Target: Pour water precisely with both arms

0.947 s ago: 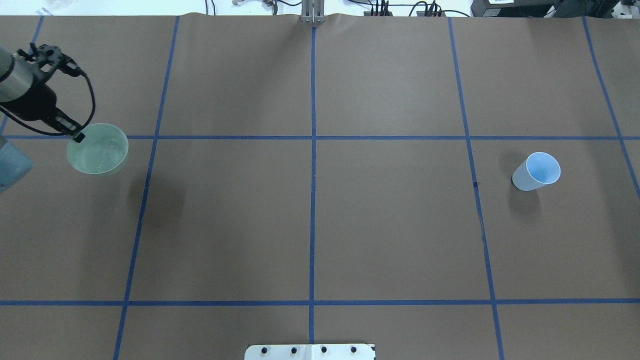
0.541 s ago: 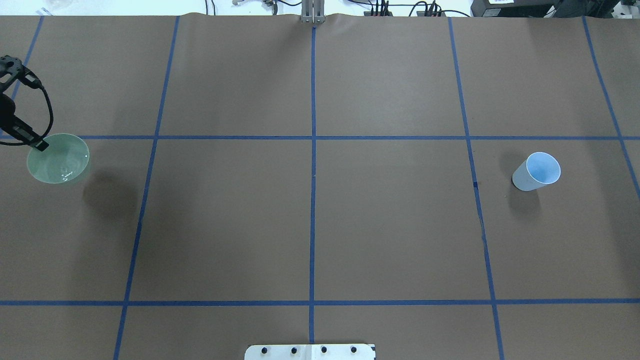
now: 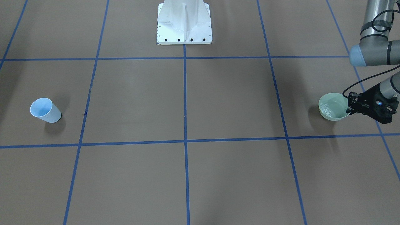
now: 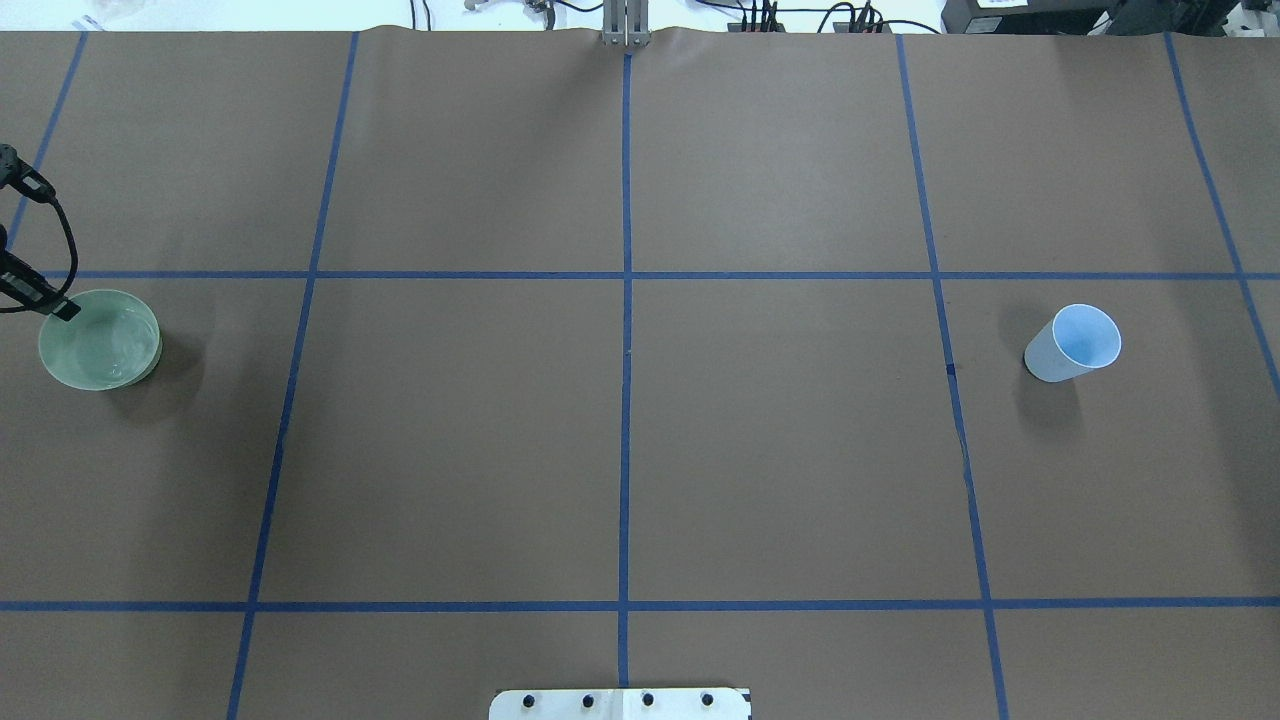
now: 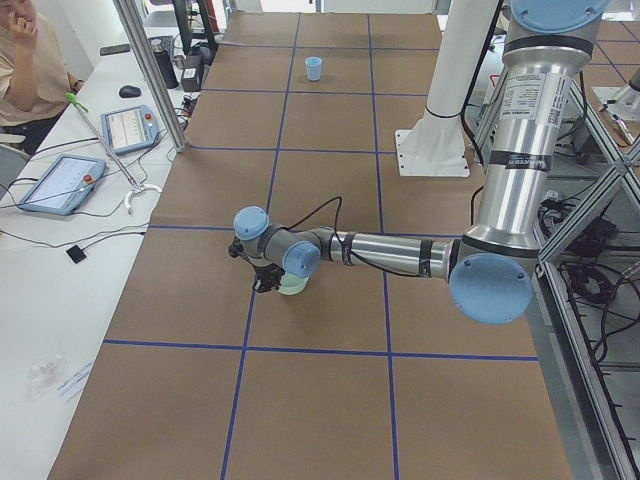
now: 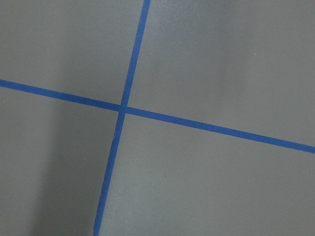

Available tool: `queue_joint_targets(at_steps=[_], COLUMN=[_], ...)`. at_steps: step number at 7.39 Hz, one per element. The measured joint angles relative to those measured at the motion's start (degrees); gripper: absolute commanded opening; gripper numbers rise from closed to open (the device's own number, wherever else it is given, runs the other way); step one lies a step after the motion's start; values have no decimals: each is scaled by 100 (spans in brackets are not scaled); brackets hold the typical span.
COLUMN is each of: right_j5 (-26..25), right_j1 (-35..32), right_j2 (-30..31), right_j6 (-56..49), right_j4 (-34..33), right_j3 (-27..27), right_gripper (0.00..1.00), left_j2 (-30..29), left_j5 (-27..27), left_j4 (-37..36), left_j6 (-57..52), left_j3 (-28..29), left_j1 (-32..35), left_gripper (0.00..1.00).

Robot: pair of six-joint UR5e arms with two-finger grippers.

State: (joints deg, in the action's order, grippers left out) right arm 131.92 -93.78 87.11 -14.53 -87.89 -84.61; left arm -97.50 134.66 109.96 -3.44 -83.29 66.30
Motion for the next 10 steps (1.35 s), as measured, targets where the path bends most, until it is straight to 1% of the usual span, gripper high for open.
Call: queue_joint_targets(at_steps=[1, 2, 4, 6, 8, 10], right_j5=[0, 1, 8, 9, 9, 9], right_j1=[0, 0, 0, 0, 0, 0], right_j2=[4, 4, 0, 3, 7, 36], right_j6=[2, 3, -2, -11, -14, -28], right_j4=[0, 0, 0, 0, -2, -2], right_j3=[-3, -7, -7, -4, 2, 2], right_gripper=[100, 100, 100, 100, 100, 100], left_j2=[2, 2, -70, -253, -292, -183], left_j5=[8, 9, 10, -16, -25, -49], left_j4=[11, 14, -87, -580, -1029, -1295], left_j6=[12, 20, 87, 7, -430, -727], left_j3=[18, 20, -14, -61, -85, -17], left_j1=[17, 68, 432, 1107, 1878, 2385], left_gripper=[92, 99, 100, 100, 100, 100])
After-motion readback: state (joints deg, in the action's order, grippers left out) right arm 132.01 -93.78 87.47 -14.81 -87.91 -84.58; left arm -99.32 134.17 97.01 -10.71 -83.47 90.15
